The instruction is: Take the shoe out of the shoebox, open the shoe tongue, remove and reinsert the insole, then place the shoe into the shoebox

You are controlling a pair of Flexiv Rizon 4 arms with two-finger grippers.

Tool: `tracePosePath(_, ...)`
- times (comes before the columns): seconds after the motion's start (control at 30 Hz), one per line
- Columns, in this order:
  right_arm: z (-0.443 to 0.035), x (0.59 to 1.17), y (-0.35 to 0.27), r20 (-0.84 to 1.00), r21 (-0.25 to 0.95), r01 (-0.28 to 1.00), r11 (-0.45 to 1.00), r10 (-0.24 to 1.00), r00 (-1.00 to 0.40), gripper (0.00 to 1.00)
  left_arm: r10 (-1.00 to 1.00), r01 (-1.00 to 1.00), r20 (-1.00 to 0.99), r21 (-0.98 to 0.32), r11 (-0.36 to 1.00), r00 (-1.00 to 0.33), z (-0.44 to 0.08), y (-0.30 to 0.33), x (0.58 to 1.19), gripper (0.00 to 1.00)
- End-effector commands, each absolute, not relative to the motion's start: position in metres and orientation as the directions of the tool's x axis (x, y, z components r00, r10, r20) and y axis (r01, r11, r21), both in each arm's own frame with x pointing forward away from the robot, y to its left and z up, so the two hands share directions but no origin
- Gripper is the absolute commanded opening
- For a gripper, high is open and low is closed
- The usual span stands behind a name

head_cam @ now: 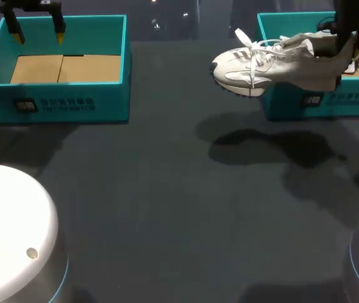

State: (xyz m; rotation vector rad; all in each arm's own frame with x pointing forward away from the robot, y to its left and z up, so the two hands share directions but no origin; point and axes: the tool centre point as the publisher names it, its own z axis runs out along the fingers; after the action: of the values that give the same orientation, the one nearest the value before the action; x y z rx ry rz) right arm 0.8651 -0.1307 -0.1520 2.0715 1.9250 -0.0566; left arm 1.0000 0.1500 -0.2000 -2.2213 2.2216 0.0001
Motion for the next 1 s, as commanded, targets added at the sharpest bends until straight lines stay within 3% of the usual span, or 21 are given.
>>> tracePosePath(0.03, -0.159, 0.830, -0.102, -0.289, 0.218, 0.976, -0.030, 0.953, 0.094, 0.00, -1.000, -1.000, 0.000, 0.000, 0.000, 0.000, -0.200, 0.150, 1.000, 1.00)
tracePosePath(0.5, -0.214, 0.746, -0.031, -0.349, 0.219, 0.975, 0.021, 0.935, 0.058, 0.00, -1.000, -1.000, 0.000, 0.000, 0.000, 0.000, -0.200, 0.150, 1.000, 1.00)
tracePosePath(1.0, -0.221, 0.740, -0.023, -0.341, 0.224, 0.974, 0.028, 0.939, 0.052, 0.00, -1.000, -1.000, 0.000, 0.000, 0.000, 0.000, -0.200, 0.150, 1.000, 1.00)
